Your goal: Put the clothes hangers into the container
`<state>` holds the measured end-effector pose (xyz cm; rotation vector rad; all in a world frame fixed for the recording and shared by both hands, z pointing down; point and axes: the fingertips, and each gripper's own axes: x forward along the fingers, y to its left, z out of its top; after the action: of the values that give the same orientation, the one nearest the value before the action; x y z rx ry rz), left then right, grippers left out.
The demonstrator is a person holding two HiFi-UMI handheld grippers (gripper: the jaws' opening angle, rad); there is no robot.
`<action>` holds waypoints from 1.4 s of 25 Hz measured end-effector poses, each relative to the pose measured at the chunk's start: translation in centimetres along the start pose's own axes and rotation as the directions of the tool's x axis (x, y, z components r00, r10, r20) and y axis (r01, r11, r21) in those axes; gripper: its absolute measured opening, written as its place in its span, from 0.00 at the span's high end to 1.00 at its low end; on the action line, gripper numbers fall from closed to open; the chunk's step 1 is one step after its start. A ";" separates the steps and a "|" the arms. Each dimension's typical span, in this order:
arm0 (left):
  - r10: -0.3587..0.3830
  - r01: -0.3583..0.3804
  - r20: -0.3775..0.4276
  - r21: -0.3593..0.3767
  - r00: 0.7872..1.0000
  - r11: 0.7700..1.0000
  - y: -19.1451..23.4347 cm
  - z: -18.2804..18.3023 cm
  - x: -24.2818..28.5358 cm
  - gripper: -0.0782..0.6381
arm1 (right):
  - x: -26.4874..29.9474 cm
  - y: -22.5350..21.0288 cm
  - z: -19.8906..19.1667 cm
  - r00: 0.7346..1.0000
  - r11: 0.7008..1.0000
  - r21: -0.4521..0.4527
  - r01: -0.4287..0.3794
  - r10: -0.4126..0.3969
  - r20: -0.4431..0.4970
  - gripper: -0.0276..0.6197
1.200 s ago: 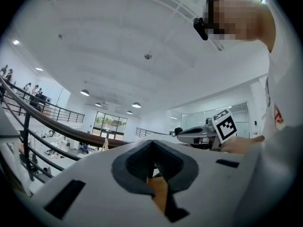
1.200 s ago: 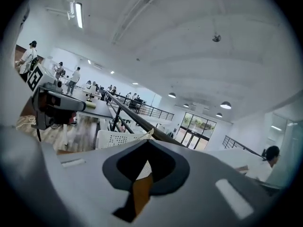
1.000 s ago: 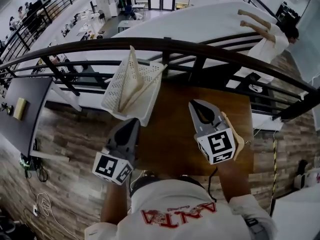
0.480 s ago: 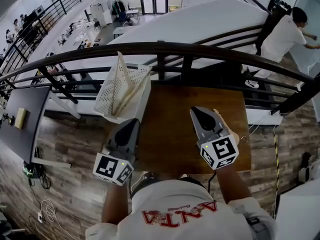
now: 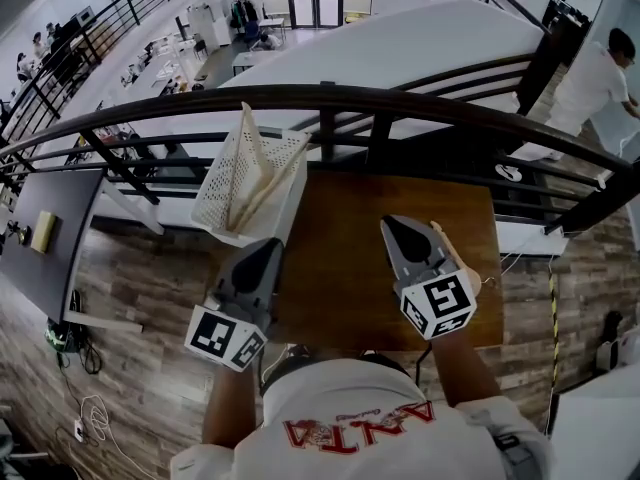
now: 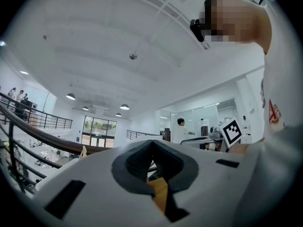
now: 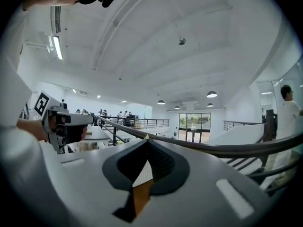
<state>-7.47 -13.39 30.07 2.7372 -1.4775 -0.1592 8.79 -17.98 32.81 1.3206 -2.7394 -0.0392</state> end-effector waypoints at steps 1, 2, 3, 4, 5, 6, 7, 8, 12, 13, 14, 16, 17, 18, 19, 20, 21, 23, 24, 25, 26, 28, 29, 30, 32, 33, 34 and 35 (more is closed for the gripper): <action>-0.007 0.007 -0.002 0.004 1.000 1.000 -0.3 -0.1 0.4 0.88 | -0.2 -0.4 -0.2 1.000 1.000 0.002 0.005 -0.005 -0.003 0.95; -0.017 0.017 -0.006 0.007 1.000 1.000 -0.7 -0.3 0.9 0.88 | -0.4 -0.9 -0.5 1.000 1.000 0.003 0.013 -0.013 -0.007 0.95; -0.029 0.029 -0.011 0.009 1.000 1.000 -1.1 -0.6 1.4 0.88 | -0.8 -1.4 -0.8 1.000 1.000 0.004 0.024 -0.024 -0.010 0.95; -0.042 0.043 -0.017 0.010 0.999 0.999 -1.5 -0.9 1.9 0.88 | -1.1 -1.9 -1.1 0.999 0.999 0.005 0.039 -0.039 -0.013 0.95; -0.058 0.058 -0.024 0.009 0.998 0.998 -1.9 -1.2 2.5 0.88 | -1.6 -2.4 -1.4 0.998 0.998 0.008 0.057 -0.057 -0.018 0.95; -0.075 0.075 -0.030 0.006 0.997 0.997 -2.4 -1.5 3.2 0.88 | -2.2 -3.1 -1.7 0.997 0.997 0.012 0.078 -0.078 -0.024 0.95; -0.094 0.094 -0.038 0.003 0.995 0.996 -3.1 -1.7 3.9 0.88 | -2.9 -4.0 -2.0 0.994 0.995 0.016 0.102 -0.102 -0.031 0.95; -0.115 0.115 -0.045 0.001 0.992 0.993 -3.8 -1.9 4.7 0.88 | -3.7 -4.9 -2.3 0.991 0.991 0.021 0.129 -0.128 -0.039 0.95; -0.198 0.197 -0.070 -0.013 0.978 0.980 -6.5 -2.8 7.3 0.88 | -7.0 -8.8 -4.0 0.963 0.965 0.034 0.260 -0.256 -0.085 0.95; -0.218 0.217 -0.076 -0.019 0.973 0.976 -7.1 -3.2 8.0 0.88 | -7.9 -9.9 -4.7 0.949 0.953 0.032 0.300 -0.295 -0.106 0.95; -0.240 0.238 -0.083 -0.025 0.967 0.971 -7.9 -3.5 8.7 0.88 | -9.0 -11.2 -5.5 0.933 0.940 0.032 0.341 -0.334 -0.131 0.95; -0.286 0.283 -0.104 -0.040 0.953 0.958 -9.7 -4.5 10.1 0.88 | -11.5 -13.7 -7.6 0.895 0.908 0.042 0.418 -0.403 -0.193 0.95; -0.308 0.304 -0.118 -0.047 0.944 0.951 -10.6 -5.1 10.8 0.88 | -13.0 -15.0 -8.7 0.872 0.888 0.052 0.456 -0.435 -0.225 0.95; -0.328 0.323 -0.131 -0.054 0.936 0.945 -11.5 -5.8 11.5 0.88 | -14.5 -16.4 -9.9 0.847 0.867 0.060 0.495 -0.466 -0.257 0.95; -0.345 0.340 -0.145 -0.062 0.927 0.938 -12.4 -6.5 12.2 0.88 | -16.1 -17.8 -11.2 0.818 0.843 0.064 0.534 -0.497 -0.290 0.94; -0.361 0.354 -0.159 -0.070 0.919 0.933 -13.3 -7.2 13.0 0.88 | -17.6 -19.2 -12.5 0.788 0.818 0.066 0.571 -0.524 -0.324 0.93; -0.376 0.368 -0.171 -0.078 0.911 0.927 -14.3 -7.9 13.8 0.88 | -19.2 -20.5 -14.0 0.757 0.794 0.068 0.605 -0.546 -0.360 0.91; -0.405 0.394 -0.194 -0.093 0.893 0.914 -16.2 -9.4 15.2 0.88 | -21.8 -22.7 -17.3 0.699 0.753 0.076 0.654 -0.563 -0.441 0.84; -0.418 0.406 -0.204 -0.100 0.885 0.908 -17.1 -10.0 15.7 0.88 | -23.0 -23.5 -19.0 0.671 0.737 0.078 0.671 -0.560 -0.486 0.81; -0.429 0.415 -0.214 -0.106 0.878 0.903 -17.9 -10.5 16.3 0.88 | -23.9 -24.1 -20.7 0.644 0.725 0.078 0.685 -0.551 -0.530 0.77; -0.437 0.423 -0.223 -0.112 0.871 0.899 -18.6 -11.0 16.9 0.88 | -24.6 -24.5 -22.4 0.618 0.715 0.077 0.694 -0.539 -0.572 0.75; -0.451 0.433 -0.238 -0.123 0.860 0.893 -19.7 -11.9 18.0 0.88 | -25.4 -24.6 -25.8 0.580 0.705 0.088 0.703 -0.498 -0.645 0.71; -0.457 0.438 -0.247 -0.128 0.855 0.890 -20.2 -12.5 18.5 0.88 | -25.5 -24.4 -27.6 0.565 0.703 0.098 0.704 -0.471 -0.678 0.67; -0.462 0.442 -0.257 -0.132 0.849 0.887 -20.6 -13.1 18.9 0.88 | -25.5 -24.2 -29.5 0.551 0.702 0.108 0.704 -0.443 -0.707 0.65; -0.469 0.447 -0.279 -0.141 0.838 0.883 -21.4 -14.3 19.6 0.88 | -25.2 -23.7 -33.2 0.522 0.706 0.119 0.698 -0.389 -0.759 0.61; -0.470 0.447 -0.289 -0.146 0.834 0.882 -21.6 -14.9 20.0 0.88 | -25.1 -23.5 -35.1 0.506 0.709 0.121 0.695 -0.363 -0.782 0.60; -0.469 0.445 -0.299 -0.149 0.831 0.883 -21.7 -15.4 20.3 0.88 | -24.9 -23.3 -36.8 0.490 0.710 0.123 0.694 -0.340 -0.803 0.60; -0.466 0.441 -0.309 -0.152 0.829 0.885 -21.7 -15.8 20.5 0.88 | -24.7 -23.3 -38.4 0.475 0.708 0.126 0.695 -0.319 -0.820 0.60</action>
<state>23.31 -18.96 42.64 2.8152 -0.7052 0.2362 46.08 -12.40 67.50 1.7217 -1.5709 0.9453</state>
